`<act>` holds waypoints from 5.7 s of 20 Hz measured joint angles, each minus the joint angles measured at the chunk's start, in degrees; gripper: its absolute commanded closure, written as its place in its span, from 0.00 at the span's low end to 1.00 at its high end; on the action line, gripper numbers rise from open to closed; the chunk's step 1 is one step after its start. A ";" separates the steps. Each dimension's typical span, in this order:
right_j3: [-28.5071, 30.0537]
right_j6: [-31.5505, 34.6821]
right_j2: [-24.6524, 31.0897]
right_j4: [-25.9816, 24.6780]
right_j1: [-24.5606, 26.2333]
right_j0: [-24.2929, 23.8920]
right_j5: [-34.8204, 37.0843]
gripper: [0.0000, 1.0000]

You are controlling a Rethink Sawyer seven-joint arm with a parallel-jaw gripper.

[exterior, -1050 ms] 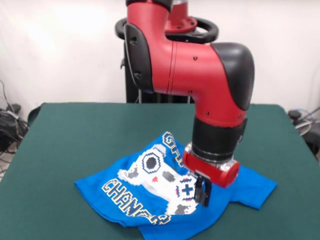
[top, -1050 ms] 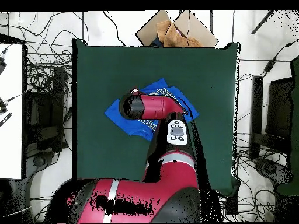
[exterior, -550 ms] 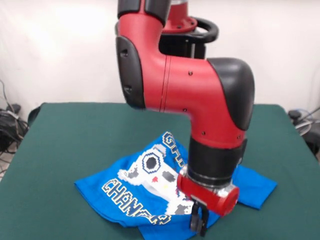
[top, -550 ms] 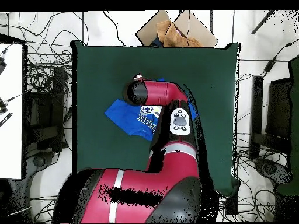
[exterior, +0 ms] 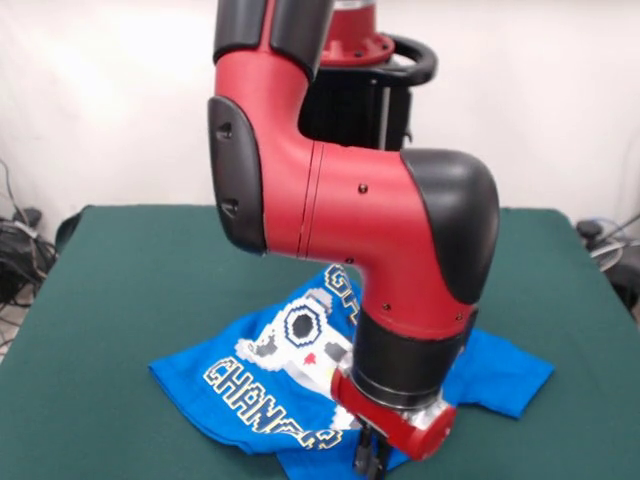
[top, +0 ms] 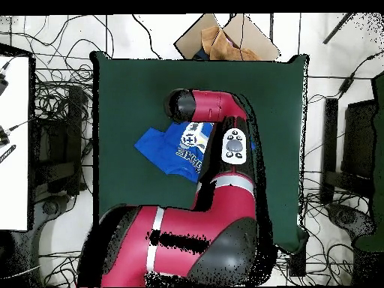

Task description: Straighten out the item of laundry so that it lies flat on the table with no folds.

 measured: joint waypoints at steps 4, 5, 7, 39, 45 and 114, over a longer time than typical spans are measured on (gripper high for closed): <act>-1.45 0.00 -0.36 -1.77 0.86 0.07 7.24 1.00; -1.71 0.00 -0.36 -2.03 1.08 0.09 8.26 1.00; -2.71 0.00 -0.35 -2.74 1.91 0.07 10.91 1.00; -6.38 -0.01 7.27 -12.94 5.86 -6.00 -30.49 1.00; -6.20 0.00 7.65 -8.40 2.29 -6.07 -4.37 1.00; 15.40 0.00 9.84 -10.04 -15.62 -9.28 -6.30 1.00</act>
